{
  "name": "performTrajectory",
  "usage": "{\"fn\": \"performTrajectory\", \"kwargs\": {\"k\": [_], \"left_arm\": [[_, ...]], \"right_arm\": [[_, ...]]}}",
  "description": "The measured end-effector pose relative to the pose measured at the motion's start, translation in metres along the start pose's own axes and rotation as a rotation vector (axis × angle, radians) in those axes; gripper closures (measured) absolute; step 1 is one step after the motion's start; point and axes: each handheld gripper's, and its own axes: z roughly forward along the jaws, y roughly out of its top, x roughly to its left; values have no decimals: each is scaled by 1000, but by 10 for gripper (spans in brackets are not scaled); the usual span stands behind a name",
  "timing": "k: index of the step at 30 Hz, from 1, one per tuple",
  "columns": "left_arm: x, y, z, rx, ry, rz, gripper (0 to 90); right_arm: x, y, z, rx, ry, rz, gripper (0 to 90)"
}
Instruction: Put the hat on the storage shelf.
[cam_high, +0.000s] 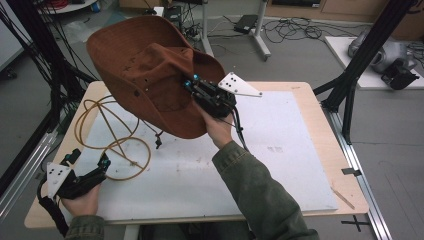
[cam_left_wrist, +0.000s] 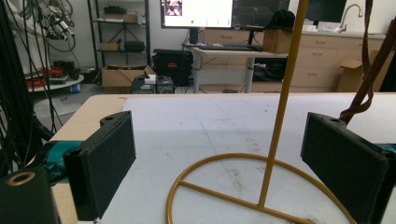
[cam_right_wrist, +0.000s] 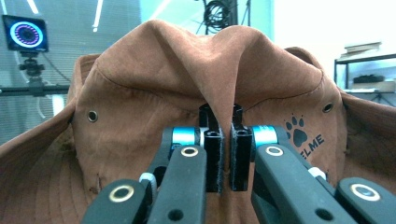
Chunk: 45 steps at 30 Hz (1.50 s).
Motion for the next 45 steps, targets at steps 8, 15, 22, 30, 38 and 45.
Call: {"fn": "performTrajectory", "kwargs": {"k": [8,15,22,30,38,45], "left_arm": [[0,1,-6,-8,8,-1,104],[3,1,-9,-9,23,-2,104],[3,1,-11,-12,27,0,104],[4,1,-13,-15,28,-2,104],[6,1,-14,-18,29,-5,104],[9,1,-15,-16,36,-7,104]], "right_arm": [[17,2,16,-2,37,15,878],[29,2,29,3,73,21,877],[41,0,40,13,104,25,878],[54,-4,52,14,143,32,878],[69,-17,66,47,183,27,878],[72,-23,70,59,193,40,878]]}}
